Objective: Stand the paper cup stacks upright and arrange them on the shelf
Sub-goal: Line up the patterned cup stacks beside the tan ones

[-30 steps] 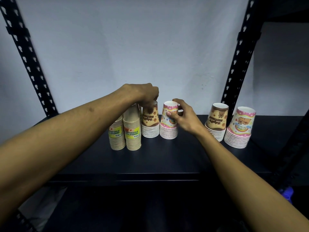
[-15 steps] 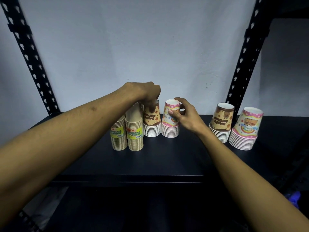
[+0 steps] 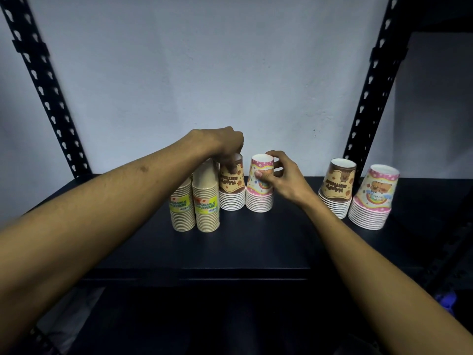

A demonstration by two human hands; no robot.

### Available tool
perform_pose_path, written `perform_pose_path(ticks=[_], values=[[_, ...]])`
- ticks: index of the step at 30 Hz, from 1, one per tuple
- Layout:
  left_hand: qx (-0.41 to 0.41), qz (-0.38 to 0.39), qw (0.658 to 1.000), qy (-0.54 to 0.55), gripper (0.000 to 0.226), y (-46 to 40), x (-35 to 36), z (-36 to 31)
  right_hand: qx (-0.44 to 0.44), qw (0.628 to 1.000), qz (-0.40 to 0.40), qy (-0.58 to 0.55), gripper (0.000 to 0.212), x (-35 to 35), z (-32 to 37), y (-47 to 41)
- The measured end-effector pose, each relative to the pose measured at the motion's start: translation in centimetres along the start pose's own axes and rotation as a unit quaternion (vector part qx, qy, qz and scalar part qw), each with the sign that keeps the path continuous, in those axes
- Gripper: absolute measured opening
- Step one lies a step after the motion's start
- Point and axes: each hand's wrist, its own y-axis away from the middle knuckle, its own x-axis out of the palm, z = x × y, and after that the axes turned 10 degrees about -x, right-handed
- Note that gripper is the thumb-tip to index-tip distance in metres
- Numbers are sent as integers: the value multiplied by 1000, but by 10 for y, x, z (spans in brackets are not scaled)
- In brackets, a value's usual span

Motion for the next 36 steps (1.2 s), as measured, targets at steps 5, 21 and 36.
perform_pose_path(ticks=[5, 21, 36], values=[[0, 7, 1000, -9, 47, -1, 0, 0, 10, 1000, 0, 5, 60, 2, 1, 2], [150, -54, 951, 266, 79, 12, -3, -149, 34, 933, -283, 220, 41, -168, 1, 68], [130, -50, 965, 223, 60, -13, 11, -167, 58, 974, -113, 189, 45, -163, -2, 93]])
